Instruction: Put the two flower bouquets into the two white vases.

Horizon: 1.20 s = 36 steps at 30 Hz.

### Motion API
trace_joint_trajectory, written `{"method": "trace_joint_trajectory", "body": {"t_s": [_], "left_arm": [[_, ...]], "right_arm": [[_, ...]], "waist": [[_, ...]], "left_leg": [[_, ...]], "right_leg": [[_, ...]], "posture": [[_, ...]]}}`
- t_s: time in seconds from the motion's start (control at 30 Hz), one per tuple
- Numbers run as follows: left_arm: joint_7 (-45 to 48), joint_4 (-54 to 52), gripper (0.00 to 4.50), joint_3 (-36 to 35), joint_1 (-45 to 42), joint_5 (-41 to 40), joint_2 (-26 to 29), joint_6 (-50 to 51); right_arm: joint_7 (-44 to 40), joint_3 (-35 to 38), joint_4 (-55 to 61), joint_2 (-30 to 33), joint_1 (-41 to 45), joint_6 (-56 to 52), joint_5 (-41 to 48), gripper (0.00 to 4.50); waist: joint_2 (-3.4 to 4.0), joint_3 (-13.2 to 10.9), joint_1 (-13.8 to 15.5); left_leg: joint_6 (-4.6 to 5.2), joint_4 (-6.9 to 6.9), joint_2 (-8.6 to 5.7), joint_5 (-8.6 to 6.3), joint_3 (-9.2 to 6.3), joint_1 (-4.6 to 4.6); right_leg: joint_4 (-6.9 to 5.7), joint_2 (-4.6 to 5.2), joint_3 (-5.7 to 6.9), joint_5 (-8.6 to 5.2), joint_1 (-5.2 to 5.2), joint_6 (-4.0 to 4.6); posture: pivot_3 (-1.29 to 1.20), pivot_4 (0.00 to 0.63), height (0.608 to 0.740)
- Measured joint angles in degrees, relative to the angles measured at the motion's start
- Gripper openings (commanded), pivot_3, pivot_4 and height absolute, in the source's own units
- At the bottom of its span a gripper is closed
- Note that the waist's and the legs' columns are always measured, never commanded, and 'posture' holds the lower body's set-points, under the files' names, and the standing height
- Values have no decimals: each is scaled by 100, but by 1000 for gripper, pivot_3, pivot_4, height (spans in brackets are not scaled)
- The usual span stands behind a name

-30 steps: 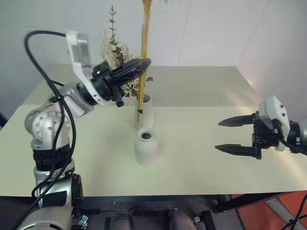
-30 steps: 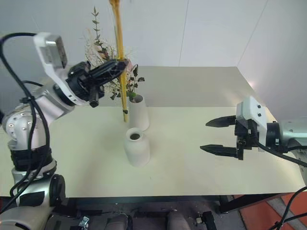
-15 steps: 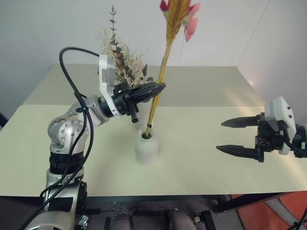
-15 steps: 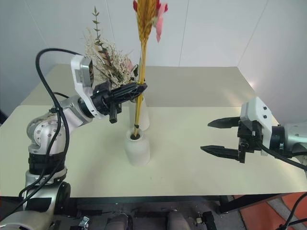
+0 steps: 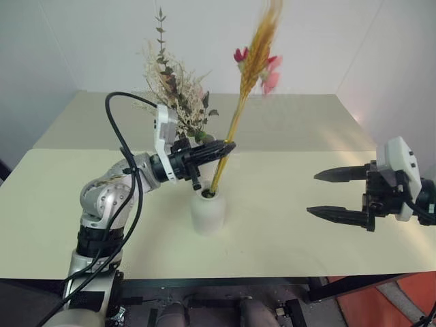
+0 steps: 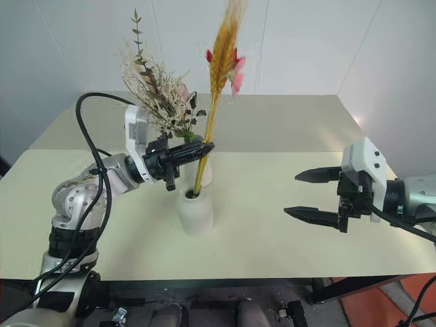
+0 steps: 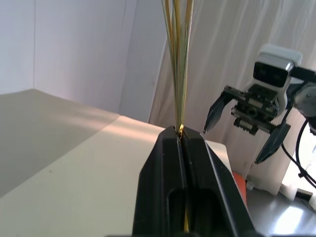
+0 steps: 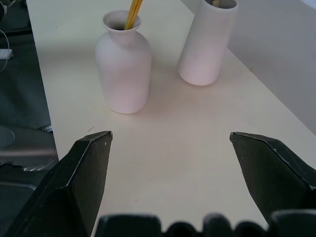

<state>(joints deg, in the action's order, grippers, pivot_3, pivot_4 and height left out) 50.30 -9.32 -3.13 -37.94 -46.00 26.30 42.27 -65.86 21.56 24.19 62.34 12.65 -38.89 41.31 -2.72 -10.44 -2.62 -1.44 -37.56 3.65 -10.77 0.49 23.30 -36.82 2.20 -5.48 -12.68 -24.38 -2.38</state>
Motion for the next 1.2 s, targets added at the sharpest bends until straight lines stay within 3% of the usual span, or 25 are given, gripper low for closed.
{"method": "trace_joint_trajectory", "body": {"t_s": [0.37, 0.8, 1.2], "left_arm": [[747, -528, 4481, -555, 1386, 110, 1714, -6], [1397, -160, 4481, -1803, 2695, 1301, 3058, -1643], [1372, -340, 4481, -2083, 2963, 1233, 3007, -1699]], "right_arm": [[-35, -118, -162, -1, 79, 78, -42, 4500], [-243, -529, -720, -11, 325, 397, -322, 4500], [-264, -753, -1019, -63, 589, 519, -502, 4500]], "waist": [[1, -1, -1], [4, -2, 12], [5, -4, 15]], "left_leg": [[0, 13, 3, -1, 4, 2], [-1, 27, 7, -1, 30, 45], [-1, 28, 10, -1, 38, 50]], "right_leg": [[9, 1, -2, -5, -11, 8], [6, 15, -5, -8, -75, 17], [3, 16, -6, -7, -81, 16]], "posture": [[0, 150, 740], [0, 150, 740], [0, 150, 740]]}}
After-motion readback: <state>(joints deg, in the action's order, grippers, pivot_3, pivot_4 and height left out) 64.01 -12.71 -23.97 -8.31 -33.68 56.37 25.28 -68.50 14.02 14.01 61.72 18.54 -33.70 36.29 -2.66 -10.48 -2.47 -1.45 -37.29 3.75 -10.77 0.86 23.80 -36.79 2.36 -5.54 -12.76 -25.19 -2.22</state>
